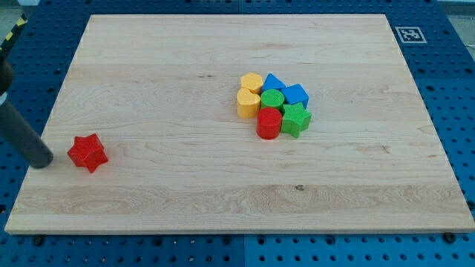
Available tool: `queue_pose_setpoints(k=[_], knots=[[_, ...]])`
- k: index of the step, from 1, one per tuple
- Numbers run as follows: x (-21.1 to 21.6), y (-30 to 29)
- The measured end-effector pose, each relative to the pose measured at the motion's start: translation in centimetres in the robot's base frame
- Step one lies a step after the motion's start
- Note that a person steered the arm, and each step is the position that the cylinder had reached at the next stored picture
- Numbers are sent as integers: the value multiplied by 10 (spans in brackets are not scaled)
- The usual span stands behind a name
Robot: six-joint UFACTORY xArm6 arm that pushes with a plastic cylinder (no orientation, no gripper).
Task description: Slide the red star towards the red circle
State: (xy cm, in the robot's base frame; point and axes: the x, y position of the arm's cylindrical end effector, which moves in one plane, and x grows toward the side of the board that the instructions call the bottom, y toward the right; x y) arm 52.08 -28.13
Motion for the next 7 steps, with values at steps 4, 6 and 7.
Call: queue_pose_setpoints(k=[4,6,7], knots=[[-2,85],[24,105],[29,138]])
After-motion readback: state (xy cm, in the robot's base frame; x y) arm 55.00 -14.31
